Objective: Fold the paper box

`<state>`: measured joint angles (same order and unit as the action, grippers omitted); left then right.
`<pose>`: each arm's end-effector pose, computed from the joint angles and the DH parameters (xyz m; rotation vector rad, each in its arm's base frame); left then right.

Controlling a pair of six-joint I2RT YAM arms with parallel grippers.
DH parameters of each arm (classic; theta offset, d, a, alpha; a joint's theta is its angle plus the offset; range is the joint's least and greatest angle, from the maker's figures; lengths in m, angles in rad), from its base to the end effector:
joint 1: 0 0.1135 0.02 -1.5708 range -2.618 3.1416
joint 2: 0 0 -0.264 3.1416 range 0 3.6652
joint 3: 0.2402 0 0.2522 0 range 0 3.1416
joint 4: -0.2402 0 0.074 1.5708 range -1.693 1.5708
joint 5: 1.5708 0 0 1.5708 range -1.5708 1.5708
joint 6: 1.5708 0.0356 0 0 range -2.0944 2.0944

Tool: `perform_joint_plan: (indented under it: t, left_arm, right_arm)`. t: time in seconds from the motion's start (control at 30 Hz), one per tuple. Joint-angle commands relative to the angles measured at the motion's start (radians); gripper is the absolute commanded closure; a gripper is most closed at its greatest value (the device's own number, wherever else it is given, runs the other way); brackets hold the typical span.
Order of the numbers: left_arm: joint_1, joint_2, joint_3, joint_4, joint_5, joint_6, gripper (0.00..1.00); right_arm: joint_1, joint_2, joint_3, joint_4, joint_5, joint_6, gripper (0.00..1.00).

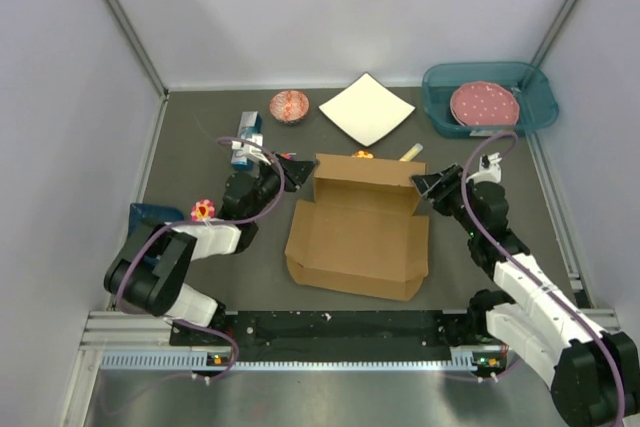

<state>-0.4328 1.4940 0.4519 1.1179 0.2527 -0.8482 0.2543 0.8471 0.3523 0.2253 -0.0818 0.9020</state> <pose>0.2534 -0.1269 0.2037 -0.1160 1.6193 -1.2008 0.1878 0.0518 0.2187 0.5577 1.8506 0.8699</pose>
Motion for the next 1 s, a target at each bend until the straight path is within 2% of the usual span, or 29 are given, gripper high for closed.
perform_joint_plan:
  t: [0.0, 0.27, 0.47, 0.8, 0.87, 0.97]
  left_arm:
    - [-0.024, 0.009, 0.001, -0.49, 0.08, 0.064, 0.68]
    - [-0.014, -0.072, 0.125, -0.641, 0.065, 0.097, 0.55]
    - [0.005, -0.123, 0.203, -0.736, 0.071, 0.109, 0.41]
    - [0.078, -0.251, 0.277, -0.852, 0.054, 0.12, 0.29]
    - [0.089, -0.291, 0.274, -0.86, 0.037, 0.117, 0.28]
    - [0.092, -0.325, 0.263, -0.854, -0.024, 0.126, 0.23]
  right_arm:
    - [0.008, 0.001, 0.036, -0.425, 0.039, -0.113, 0.37]
    - [0.007, 0.0, 0.125, -0.451, 0.053, -0.158, 0.32]
    - [0.007, -0.019, 0.234, -0.503, 0.057, -0.209, 0.28]
    - [0.008, -0.077, 0.459, -0.606, 0.04, -0.386, 0.23]
    - [0.013, -0.088, 0.508, -0.612, 0.002, -0.426, 0.16]
    - [0.063, -0.074, 0.576, -0.641, 0.022, -0.491, 0.14]
